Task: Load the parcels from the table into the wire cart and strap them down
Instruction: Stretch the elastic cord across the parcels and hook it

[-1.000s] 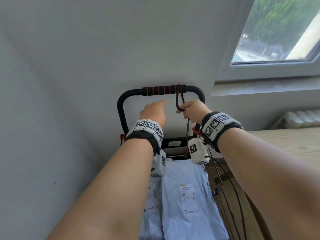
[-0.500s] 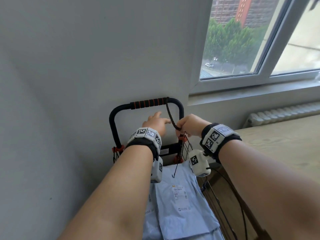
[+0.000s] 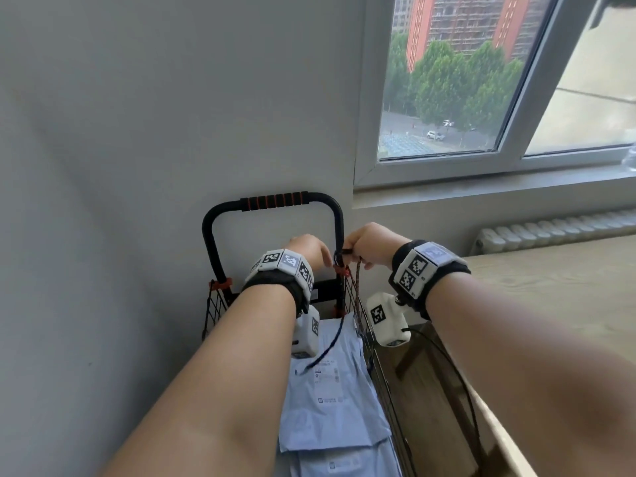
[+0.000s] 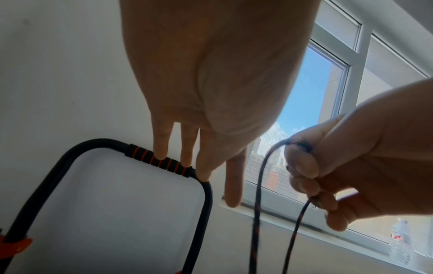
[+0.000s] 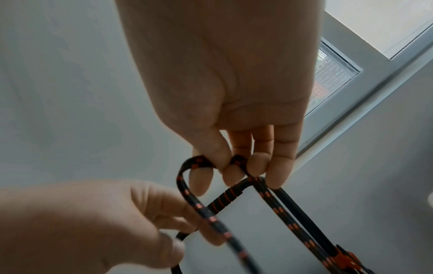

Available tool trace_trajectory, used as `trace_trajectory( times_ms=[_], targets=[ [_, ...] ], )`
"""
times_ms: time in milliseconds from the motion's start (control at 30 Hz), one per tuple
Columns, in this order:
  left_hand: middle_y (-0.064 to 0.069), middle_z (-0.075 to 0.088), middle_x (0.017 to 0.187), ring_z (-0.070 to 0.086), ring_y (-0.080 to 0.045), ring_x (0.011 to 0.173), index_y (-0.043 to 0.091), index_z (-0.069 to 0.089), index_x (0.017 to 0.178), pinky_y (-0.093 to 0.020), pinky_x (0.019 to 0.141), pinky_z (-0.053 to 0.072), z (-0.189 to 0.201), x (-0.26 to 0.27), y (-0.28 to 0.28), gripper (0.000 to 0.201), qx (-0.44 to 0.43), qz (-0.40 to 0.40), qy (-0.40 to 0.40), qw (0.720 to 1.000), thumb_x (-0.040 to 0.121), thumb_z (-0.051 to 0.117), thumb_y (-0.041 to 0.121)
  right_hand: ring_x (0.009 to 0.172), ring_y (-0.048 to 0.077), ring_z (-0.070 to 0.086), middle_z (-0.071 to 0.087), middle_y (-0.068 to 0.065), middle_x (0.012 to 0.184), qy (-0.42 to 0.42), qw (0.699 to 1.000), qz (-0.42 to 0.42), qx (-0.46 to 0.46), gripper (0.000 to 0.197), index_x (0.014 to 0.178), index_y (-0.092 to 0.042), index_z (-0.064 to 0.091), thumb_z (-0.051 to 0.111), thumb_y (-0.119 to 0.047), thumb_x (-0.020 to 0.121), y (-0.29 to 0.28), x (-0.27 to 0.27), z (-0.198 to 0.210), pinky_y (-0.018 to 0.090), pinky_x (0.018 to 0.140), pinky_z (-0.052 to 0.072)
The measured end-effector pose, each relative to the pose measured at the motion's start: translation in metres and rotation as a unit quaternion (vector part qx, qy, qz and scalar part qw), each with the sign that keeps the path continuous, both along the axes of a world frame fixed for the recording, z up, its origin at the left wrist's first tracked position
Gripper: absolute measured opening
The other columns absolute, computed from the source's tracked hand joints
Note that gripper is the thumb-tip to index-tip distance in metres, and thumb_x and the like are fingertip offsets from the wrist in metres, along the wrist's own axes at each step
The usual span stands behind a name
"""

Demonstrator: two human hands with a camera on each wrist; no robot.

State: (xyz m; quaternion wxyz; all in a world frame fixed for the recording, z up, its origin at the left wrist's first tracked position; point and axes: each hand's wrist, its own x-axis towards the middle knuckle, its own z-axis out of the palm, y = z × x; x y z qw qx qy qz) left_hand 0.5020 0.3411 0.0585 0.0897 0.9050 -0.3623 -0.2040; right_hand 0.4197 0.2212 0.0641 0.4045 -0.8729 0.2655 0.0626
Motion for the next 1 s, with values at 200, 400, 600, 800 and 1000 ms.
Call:
trace_trajectory(
  times_ms=[200, 400, 600, 800, 1000],
  targets=[
    [-0.004, 0.057, 0.133, 0.054, -0.021, 0.121, 0.018, 0.064, 0.123, -0.024, 0.09, 0.042, -0.006, -0.038, 0.018, 0.041, -0.034, 0.052, 0.043, 0.997, 0.089, 0.052, -0.002, 0.059, 0.014, 0.05, 0.057, 0.004, 0.072, -0.017, 1.0, 0.004, 0.013, 0.031, 0.078, -0.011, 0.068, 0.042, 0.003, 0.09, -0.007, -0.023, -0.003, 0.02, 0.054, 0.048],
    [0.002, 0.057, 0.129, 0.051, -0.017, 0.123, 0.027, 0.063, 0.12, -0.026, 0.096, 0.037, -0.011, -0.061, 0.029, 0.037, -0.158, 0.102, 0.15, 0.971, 0.084, 0.07, 0.023, 0.059, 0.018, 0.046, 0.052, 0.006, 0.073, -0.024, 0.999, 0.027, 0.008, 0.025, 0.079, -0.008, 0.066, 0.044, 0.003, 0.08, 0.012, -0.033, 0.018, 0.023, 0.053, 0.042],
    [0.0, 0.065, 0.108, 0.06, -0.019, 0.105, 0.023, 0.063, 0.09, -0.034, 0.092, 0.049, -0.011, -0.068, 0.029, 0.008, -0.199, 0.179, 0.059, 0.962, 0.086, 0.067, 0.029, 0.08, 0.028, 0.053, 0.054, 0.014, 0.092, 0.007, 0.994, 0.053, -0.093, 0.026, 0.11, -0.001, 0.065, 0.058, -0.007, 0.086, 0.021, -0.036, 0.038, 0.036, 0.074, 0.051],
    [-0.004, 0.056, 0.121, 0.058, -0.021, 0.107, 0.022, 0.056, 0.119, -0.037, 0.095, 0.048, -0.004, -0.063, 0.038, 0.043, -0.254, 0.216, 0.014, 0.943, 0.08, 0.072, 0.034, 0.086, 0.027, 0.052, 0.052, 0.011, 0.095, -0.035, 0.992, 0.079, -0.095, 0.021, 0.104, -0.006, 0.068, 0.057, -0.005, 0.086, 0.026, -0.041, 0.052, 0.034, 0.076, 0.05],
    [0.003, 0.068, 0.109, 0.059, -0.014, 0.101, 0.027, 0.071, 0.101, -0.025, 0.083, 0.041, 0.002, -0.067, 0.038, 0.018, -0.286, 0.194, 0.065, 0.936, 0.083, 0.069, 0.031, 0.063, 0.022, 0.047, 0.046, 0.0, 0.071, -0.063, 0.985, 0.117, -0.109, 0.025, 0.079, -0.014, 0.065, 0.047, 0.001, 0.087, 0.036, -0.041, 0.06, 0.029, 0.059, 0.044]
  ],
)
